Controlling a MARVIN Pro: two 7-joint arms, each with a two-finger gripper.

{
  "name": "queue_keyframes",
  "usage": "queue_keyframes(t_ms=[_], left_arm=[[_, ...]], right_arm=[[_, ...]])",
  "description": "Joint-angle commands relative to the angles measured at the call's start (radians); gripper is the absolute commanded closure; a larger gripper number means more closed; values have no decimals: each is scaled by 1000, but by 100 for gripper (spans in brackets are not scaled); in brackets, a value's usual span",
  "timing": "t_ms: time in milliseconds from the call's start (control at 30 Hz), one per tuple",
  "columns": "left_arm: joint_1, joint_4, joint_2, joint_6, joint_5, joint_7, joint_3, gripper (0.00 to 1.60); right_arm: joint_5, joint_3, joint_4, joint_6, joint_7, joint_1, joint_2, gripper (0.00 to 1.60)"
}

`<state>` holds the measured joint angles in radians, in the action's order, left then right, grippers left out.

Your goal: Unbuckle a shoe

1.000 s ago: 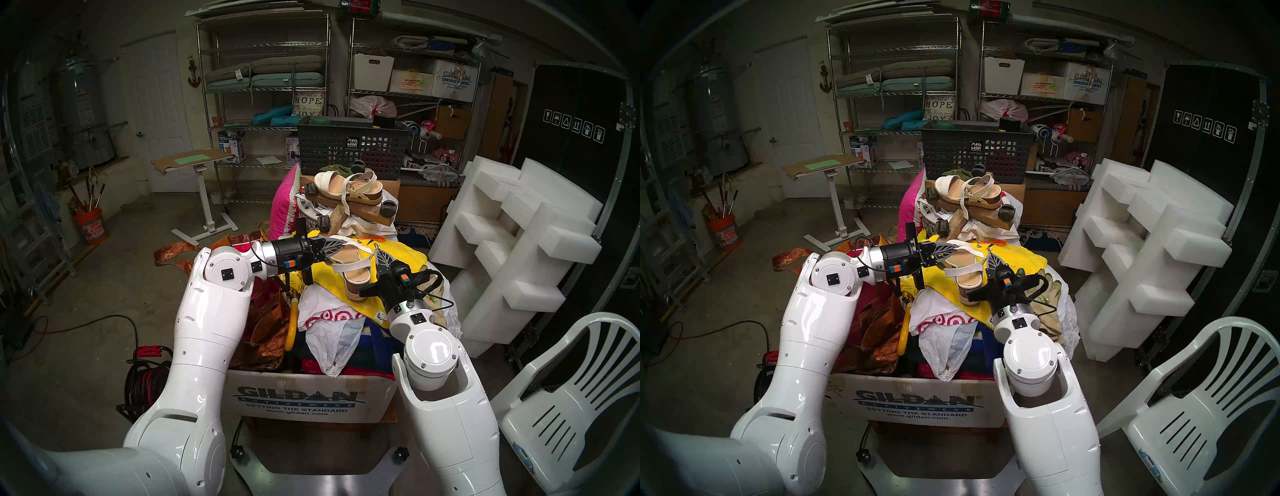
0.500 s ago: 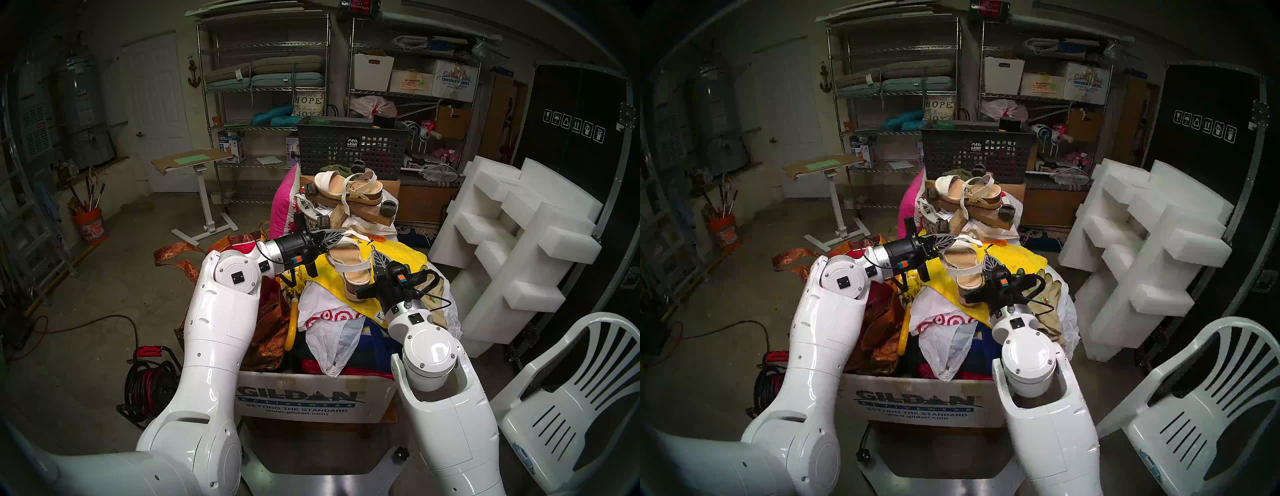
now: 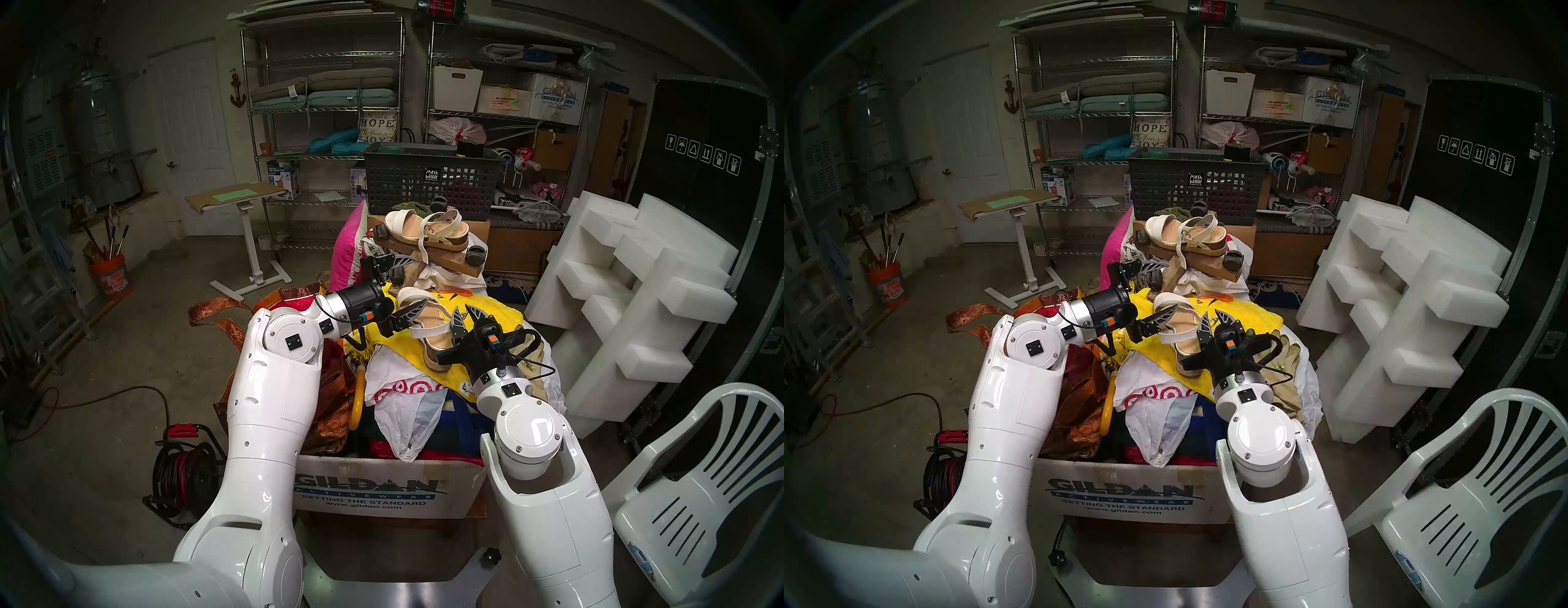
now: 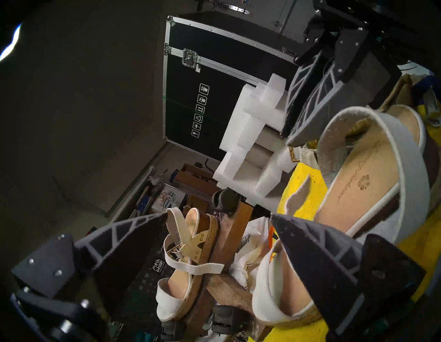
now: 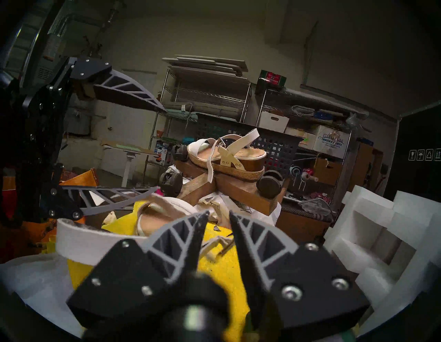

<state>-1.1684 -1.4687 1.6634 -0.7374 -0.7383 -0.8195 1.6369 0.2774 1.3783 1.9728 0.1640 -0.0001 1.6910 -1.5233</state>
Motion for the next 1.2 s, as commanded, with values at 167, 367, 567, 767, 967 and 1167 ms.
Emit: queue_keyframes(t_ms=[167, 367, 567, 767, 967, 1167], left_arm=[[-51, -154, 48, 82, 72, -23, 30, 0], [-67, -216, 57, 181, 138, -13, 18, 0], [-106, -295, 39, 279, 207, 0, -9, 0], [-170, -381, 9, 397, 288, 25, -37, 0], [-231, -454, -18, 479, 320, 60, -53, 0], [-291, -542, -38, 563, 305, 100, -71, 0]], right_arm=[[0, 5, 100, -20, 5, 16, 16, 9], [2, 8, 125, -22, 7, 17, 27, 8], [-1, 11, 148, -23, 10, 24, 36, 8], [-7, 19, 179, -30, 10, 40, 45, 4], [-17, 30, 190, -32, 14, 51, 52, 4], [-27, 40, 192, -37, 14, 57, 55, 2]])
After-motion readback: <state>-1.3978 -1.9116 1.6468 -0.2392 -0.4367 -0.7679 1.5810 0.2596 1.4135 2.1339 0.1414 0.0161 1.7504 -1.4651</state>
